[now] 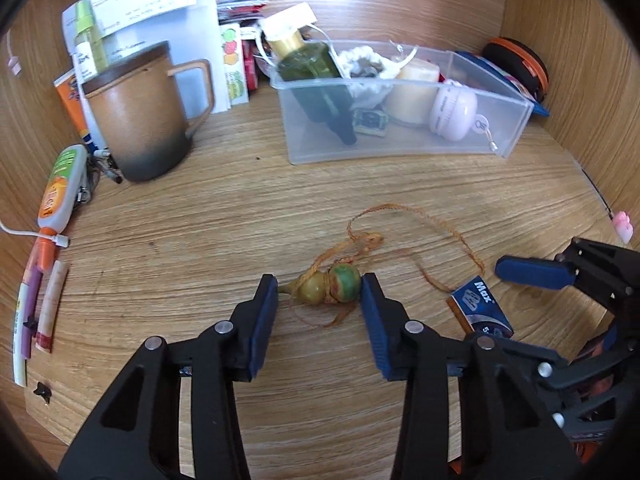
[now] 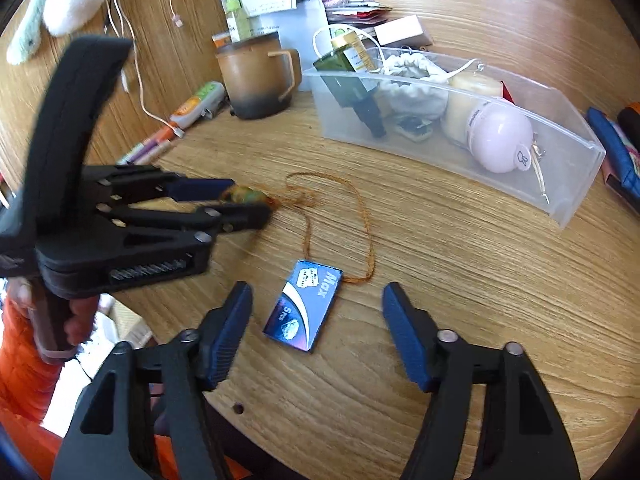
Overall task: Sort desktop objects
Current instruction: 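Grasp the gourd bead ornament with the left tool while the right grasps the blue Max card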
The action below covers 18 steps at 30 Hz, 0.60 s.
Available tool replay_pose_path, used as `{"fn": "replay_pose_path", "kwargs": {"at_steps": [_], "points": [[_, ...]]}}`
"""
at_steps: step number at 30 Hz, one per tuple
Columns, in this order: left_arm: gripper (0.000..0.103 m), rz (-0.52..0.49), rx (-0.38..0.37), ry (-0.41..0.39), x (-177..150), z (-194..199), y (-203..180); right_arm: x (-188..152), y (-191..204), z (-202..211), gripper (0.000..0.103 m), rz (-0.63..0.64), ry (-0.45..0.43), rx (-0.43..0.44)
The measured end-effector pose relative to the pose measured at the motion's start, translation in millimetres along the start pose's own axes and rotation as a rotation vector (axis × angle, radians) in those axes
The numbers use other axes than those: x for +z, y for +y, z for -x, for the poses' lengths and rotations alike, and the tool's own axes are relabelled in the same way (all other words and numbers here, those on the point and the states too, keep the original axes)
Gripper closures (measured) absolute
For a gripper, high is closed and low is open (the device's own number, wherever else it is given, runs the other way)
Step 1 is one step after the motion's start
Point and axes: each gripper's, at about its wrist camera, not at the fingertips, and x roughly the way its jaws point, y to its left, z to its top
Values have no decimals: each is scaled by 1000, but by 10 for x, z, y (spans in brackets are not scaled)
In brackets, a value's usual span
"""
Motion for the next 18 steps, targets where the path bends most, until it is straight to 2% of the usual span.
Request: {"fn": "replay_pose_path", "kwargs": {"at_steps": [1,5,13,18], "points": [[61,5,1,-6,2,21,21,1,29,-5,52,15,1,-12],[61,17,7,-27,14,88,82,13,72,-15,56,32,4,-26],[61,25,7,-55,38,190,107,1,138,-38,78,75,-8,-86],[61,25,5,-65,57,219,87,12,89,-32,78,44,-5,-65]]}}
